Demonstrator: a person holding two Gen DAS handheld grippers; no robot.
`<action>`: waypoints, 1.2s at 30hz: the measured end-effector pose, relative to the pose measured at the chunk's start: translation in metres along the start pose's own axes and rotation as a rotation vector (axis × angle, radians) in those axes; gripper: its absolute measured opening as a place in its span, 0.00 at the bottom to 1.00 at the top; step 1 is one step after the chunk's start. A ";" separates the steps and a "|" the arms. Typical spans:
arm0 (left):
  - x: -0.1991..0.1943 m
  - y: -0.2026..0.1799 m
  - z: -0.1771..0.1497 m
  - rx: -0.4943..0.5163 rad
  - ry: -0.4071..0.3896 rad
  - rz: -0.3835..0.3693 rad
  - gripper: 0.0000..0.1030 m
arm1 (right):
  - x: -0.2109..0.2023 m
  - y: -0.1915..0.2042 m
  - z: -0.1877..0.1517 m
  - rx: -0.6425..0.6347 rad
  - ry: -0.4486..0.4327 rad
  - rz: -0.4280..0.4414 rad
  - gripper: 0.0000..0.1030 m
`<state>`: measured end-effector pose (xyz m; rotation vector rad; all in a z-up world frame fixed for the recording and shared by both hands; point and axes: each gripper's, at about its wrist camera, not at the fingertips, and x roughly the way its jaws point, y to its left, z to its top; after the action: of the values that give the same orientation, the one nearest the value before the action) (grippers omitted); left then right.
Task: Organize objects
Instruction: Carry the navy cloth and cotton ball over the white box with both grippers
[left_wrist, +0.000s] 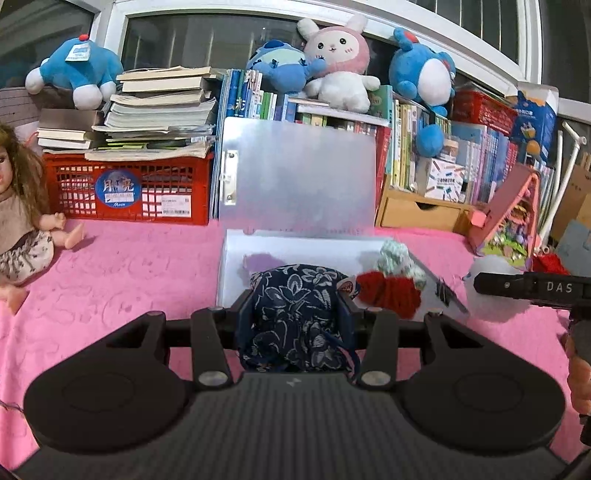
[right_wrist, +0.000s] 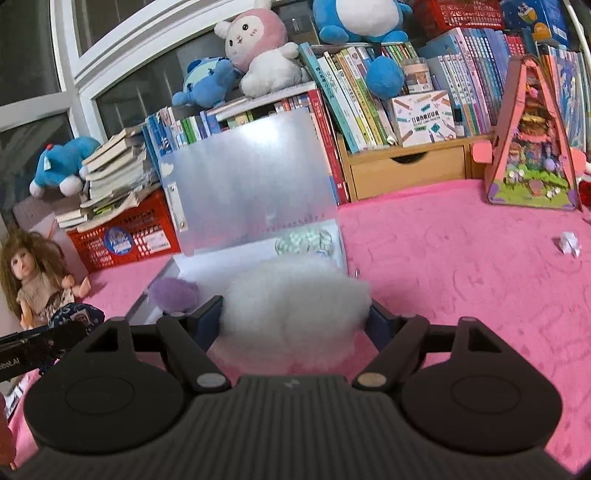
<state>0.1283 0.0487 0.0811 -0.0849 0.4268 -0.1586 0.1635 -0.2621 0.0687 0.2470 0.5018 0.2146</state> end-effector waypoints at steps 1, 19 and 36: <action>0.004 0.000 0.004 0.004 -0.001 -0.004 0.50 | 0.003 0.000 0.005 -0.005 -0.002 0.001 0.77; 0.135 0.007 0.087 0.000 0.009 0.057 0.50 | 0.102 0.005 0.110 0.116 0.021 0.102 0.77; 0.199 0.026 0.058 0.014 0.147 0.106 0.51 | 0.195 0.018 0.065 0.113 0.213 0.026 0.77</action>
<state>0.3349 0.0429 0.0503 -0.0368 0.5751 -0.0640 0.3604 -0.2058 0.0421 0.3430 0.7236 0.2391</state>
